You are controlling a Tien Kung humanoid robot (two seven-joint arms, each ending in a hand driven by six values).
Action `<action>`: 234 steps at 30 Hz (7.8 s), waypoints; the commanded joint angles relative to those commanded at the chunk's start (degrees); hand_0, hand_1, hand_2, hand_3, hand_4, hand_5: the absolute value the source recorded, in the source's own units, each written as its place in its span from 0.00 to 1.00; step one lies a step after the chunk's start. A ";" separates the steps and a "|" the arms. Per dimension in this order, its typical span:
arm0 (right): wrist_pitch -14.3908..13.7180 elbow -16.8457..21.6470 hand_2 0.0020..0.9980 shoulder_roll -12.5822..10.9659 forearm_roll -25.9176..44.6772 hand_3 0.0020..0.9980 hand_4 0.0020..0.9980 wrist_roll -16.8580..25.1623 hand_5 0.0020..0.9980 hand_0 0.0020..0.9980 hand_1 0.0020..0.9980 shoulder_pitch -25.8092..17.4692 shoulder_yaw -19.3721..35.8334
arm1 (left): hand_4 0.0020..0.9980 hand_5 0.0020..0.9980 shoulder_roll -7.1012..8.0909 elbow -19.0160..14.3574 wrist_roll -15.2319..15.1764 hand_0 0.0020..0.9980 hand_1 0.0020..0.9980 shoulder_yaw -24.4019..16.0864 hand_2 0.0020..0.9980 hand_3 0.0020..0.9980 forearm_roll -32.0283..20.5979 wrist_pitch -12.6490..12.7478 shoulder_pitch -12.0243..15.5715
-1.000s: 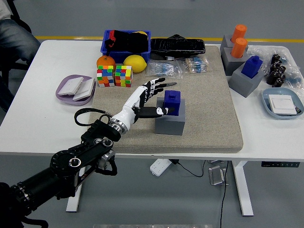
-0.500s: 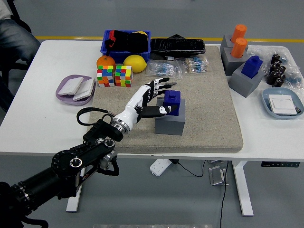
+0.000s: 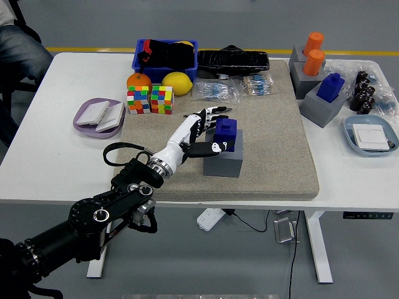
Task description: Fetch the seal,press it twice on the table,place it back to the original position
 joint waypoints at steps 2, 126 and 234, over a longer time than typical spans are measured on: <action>-0.01 0.00 0.73 -0.02 0.01 0.75 0.83 -0.01 0.52 0.89 0.75 -0.01 -0.03 | 0.84 0.00 0.00 0.07 -0.06 0.88 0.79 0.03 0.77 0.84 0.03 0.30 -0.05; 0.65 0.00 0.73 -0.44 -0.23 0.75 0.85 0.87 0.52 0.89 0.75 -0.71 1.83 | 0.63 0.00 5.60 6.84 -7.41 0.82 0.57 -18.34 0.52 0.78 4.47 7.38 13.63; 1.03 0.00 0.73 -1.62 1.90 0.75 0.86 0.95 0.53 0.89 0.75 0.48 -1.47 | 0.63 0.00 2.84 2.68 -2.71 0.82 0.57 9.02 0.51 0.77 -5.82 2.36 -7.37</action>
